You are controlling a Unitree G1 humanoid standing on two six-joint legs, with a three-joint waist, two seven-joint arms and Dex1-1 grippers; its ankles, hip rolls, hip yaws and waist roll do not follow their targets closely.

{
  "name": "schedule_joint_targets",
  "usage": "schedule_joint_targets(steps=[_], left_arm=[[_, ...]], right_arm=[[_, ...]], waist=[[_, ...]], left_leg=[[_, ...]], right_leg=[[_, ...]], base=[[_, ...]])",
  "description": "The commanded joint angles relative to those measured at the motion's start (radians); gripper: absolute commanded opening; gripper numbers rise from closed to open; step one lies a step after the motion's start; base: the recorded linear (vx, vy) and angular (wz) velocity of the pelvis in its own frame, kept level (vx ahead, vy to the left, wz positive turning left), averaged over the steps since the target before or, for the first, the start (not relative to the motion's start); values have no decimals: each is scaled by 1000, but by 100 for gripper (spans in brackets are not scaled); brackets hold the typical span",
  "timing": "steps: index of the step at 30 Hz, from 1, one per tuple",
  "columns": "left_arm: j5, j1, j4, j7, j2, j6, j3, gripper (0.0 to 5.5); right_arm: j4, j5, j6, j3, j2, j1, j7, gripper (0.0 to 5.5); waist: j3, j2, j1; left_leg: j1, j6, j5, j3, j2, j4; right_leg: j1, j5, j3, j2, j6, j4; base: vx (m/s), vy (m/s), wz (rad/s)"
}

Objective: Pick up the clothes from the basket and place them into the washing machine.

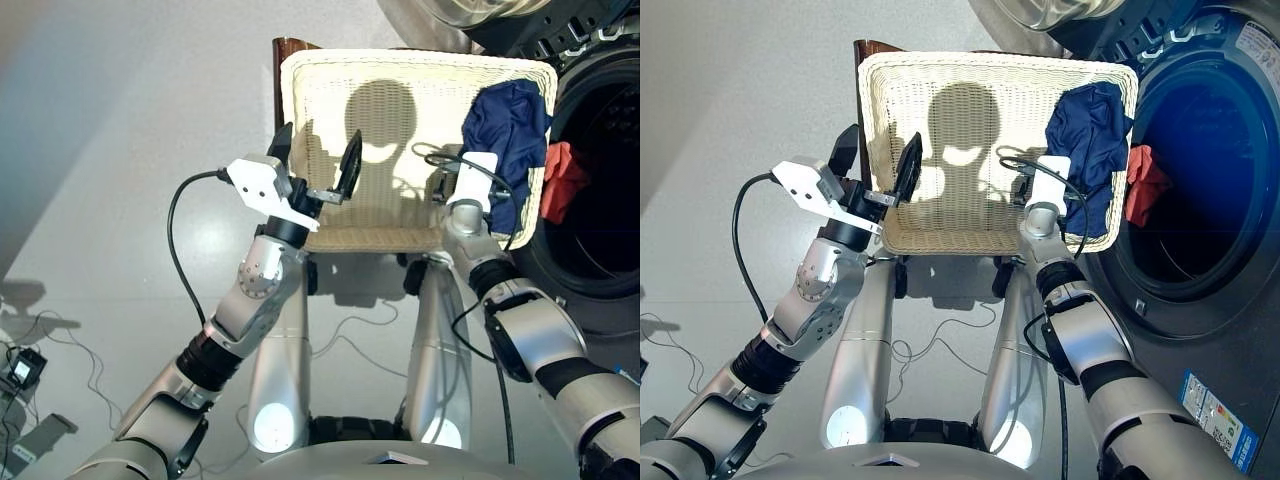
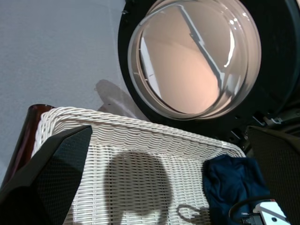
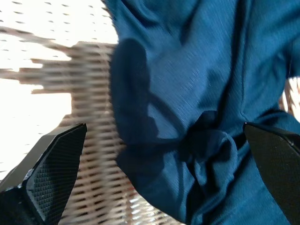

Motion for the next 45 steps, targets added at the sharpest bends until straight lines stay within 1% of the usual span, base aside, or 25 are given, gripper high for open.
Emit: schedule_joint_targets(steps=[1, 4, 12, 15, 21, 32, 37, 38, 39, 40, 42, 43, 45], left_arm=[[-8, -8, -120, -22, 4, -36, -17, 550], [-6, -11, -118, -22, 5, -34, -19, 550], [-8, -21, -116, -20, 7, -29, -25, 550], [-4, -22, -118, -18, 12, -26, -29, 550], [-2, -24, -128, -17, 22, -25, -30, 550], [-2, -8, -147, -15, 42, -23, -21, 550], [-9, 1, -153, -12, 46, -23, -18, 550], [-9, 0, -153, -12, 47, -23, -18, 550], [-9, -1, -153, -11, 47, -22, -18, 550], [-9, -1, -152, -10, 47, -23, -18, 550], [-9, 1, -153, -12, 48, -24, -16, 550], [-9, 2, -154, -12, 49, -24, -14, 550], [-13, 5, -155, -14, 51, -26, -14, 550]], right_arm=[[17, 60, -26, -15, -44, -20, 8, 550], [35, 77, -22, -26, -52, -24, 7, 550], [63, 57, -7, -20, -67, -24, 7, 550], [93, 38, 4, -30, -86, -41, -12, 550], [120, -1, 21, -27, -142, -72, -24, 550], [136, 17, 22, -23, -227, -126, -26, 550], [138, 16, 24, -16, -241, -134, -21, 550], [140, 16, 23, -15, -244, -135, -19, 490], [140, 16, 22, -14, -245, -134, -17, 464], [139, 17, 21, -13, -245, -134, -16, 207], [132, 18, 17, -7, -244, -134, -9, 11], [128, 20, 16, -5, -243, -134, -6, 0], [128, 23, 14, -3, -243, -135, -2, 0]], waist=[[-16, 50, 27], [-16, 53, 28], [-16, 56, 27], [-16, 57, 27], [-16, 62, 29], [-16, 67, 30], [-16, 66, 26], [-16, 65, 26], [-16, 64, 25], [-16, 64, 24], [-16, 64, 23], [-16, 65, 23], [-16, 65, 23]], left_leg=[[-35, 51, -29, 62, -36, 58], [-40, 52, -30, 62, -36, 61], [-40, 53, -30, 62, -40, 65], [-43, 54, -31, 63, -41, 70], [-57, 55, -32, 59, -42, 78], [-88, 57, -33, 59, -44, 89], [-93, 56, -32, 60, -44, 89], [-94, 55, -31, 60, -43, 89], [-94, 55, -31, 60, -43, 88], [-94, 55, -31, 61, -43, 87], [-96, 55, -31, 62, -44, 86], [-95, 55, -31, 63, -43, 84], [-98, 55, -31, 64, -43, 85]], right_leg=[[26, 37, 45, 17, 65, -45], [21, 36, 46, 16, 64, -41], [20, 33, 45, 15, 64, -34], [18, 31, 45, 14, 64, -29], [1, 29, 46, 12, 64, -16], [-29, 27, 46, 10, 65, -3], [-35, 31, 51, 11, 65, -5], [-37, 31, 50, 10, 65, -4], [-37, 31, 50, 11, 64, -4], [-37, 31, 49, 11, 64, -5], [-40, 32, 49, 12, 65, -6], [-42, 33, 50, 12, 65, -6], [-43, 31, 50, 13, 65, -6]], base=[[0, 0, 0], [0, 0, 0], [0, 0, 0], [0, 0, 0], [0, 0, 0], [0, 0, 0], [0, 0, 0], [0, 0, 0], [0, 0, 0], [0, 0, 0], [0, 0, 0], [0, 0, 0], [0, 0, 0]])
